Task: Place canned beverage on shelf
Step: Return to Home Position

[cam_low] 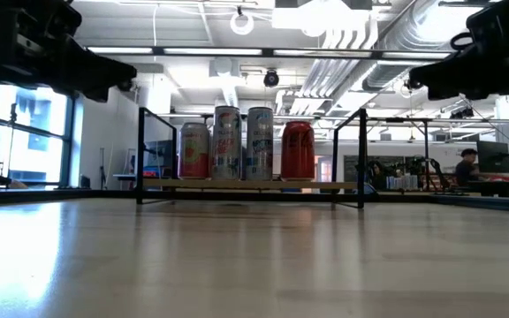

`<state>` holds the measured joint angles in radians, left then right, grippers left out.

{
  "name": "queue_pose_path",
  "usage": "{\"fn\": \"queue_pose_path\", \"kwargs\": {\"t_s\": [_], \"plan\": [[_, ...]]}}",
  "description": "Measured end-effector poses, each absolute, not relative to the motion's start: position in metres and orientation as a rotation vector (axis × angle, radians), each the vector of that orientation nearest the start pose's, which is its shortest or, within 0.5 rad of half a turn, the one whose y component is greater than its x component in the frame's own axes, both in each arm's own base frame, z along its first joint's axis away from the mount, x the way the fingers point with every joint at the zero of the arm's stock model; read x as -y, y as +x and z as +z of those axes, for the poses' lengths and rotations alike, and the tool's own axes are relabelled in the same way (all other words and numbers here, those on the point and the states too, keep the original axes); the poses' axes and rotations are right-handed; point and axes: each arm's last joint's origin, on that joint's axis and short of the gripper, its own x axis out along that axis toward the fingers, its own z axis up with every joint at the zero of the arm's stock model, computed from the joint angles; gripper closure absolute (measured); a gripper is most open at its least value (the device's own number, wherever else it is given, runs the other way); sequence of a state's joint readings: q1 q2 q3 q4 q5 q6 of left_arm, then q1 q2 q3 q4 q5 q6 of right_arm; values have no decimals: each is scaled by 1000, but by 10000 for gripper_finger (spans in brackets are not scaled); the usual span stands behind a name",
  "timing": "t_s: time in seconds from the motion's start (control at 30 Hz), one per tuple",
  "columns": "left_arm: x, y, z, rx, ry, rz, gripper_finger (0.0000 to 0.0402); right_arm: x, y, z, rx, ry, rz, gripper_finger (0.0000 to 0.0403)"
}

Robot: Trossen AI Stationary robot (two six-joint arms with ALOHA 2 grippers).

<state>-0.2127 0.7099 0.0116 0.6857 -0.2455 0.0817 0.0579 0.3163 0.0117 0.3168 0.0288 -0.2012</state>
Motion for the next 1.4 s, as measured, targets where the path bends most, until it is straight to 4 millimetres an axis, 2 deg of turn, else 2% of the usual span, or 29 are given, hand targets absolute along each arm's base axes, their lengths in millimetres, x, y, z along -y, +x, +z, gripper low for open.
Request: {"fn": "queue_pose_path", "kwargs": {"t_s": [0.33, 0.87, 1.4], "plan": [[19, 130, 163, -49, 107, 69, 383, 0, 97, 171, 37, -240, -66, 403], [10, 95, 172, 50, 125, 133, 383, 5, 97, 170, 15, -201, -105, 403], [8, 95, 173, 49, 152, 183, 383, 7, 96, 171, 13, -241, -176, 403]]}}
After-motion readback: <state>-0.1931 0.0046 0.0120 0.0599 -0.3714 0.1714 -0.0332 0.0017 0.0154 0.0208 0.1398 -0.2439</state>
